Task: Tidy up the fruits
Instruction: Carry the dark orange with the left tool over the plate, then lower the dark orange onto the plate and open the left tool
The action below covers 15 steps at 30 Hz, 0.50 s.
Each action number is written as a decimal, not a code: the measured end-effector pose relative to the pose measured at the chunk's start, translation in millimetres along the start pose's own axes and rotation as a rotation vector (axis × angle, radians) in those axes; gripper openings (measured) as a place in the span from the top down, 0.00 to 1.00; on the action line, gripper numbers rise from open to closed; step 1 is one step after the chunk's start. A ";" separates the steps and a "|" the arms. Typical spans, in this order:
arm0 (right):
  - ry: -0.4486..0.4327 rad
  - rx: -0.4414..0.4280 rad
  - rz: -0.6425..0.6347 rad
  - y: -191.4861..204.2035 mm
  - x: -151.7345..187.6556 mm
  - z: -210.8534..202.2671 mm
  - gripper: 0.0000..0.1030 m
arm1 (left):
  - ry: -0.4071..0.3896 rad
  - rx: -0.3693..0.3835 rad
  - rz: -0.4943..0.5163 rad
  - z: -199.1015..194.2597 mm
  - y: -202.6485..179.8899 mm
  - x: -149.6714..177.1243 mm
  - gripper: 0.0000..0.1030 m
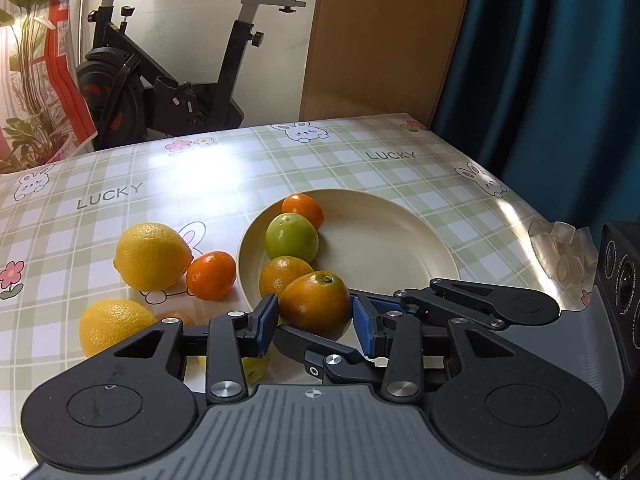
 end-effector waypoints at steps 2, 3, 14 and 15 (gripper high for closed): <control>-0.005 0.013 0.013 -5.7 0.2 0.4 0.56 | 0.007 0.002 0.010 5.0 -2.3 -1.2 0.58; -0.006 0.017 0.020 -7.7 0.5 0.7 0.56 | 0.011 0.003 0.014 7.1 -3.2 -1.4 0.58; 0.032 0.025 0.087 -20.8 6.4 10.0 0.56 | 0.040 0.000 0.002 20.8 -2.3 3.0 0.57; 0.030 0.020 0.095 -21.4 6.4 10.0 0.56 | 0.040 -0.001 0.003 20.7 -2.5 2.6 0.57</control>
Point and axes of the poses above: each gripper's, at about its wrist camera, not at the fingertips, and z roughly the way its jaws point, y to its left, x to its underside, the point moved 5 cm from there along z, roughly the way its jaws point, and after that the axes turned 8 degrees about z, right-handed, at the moved point
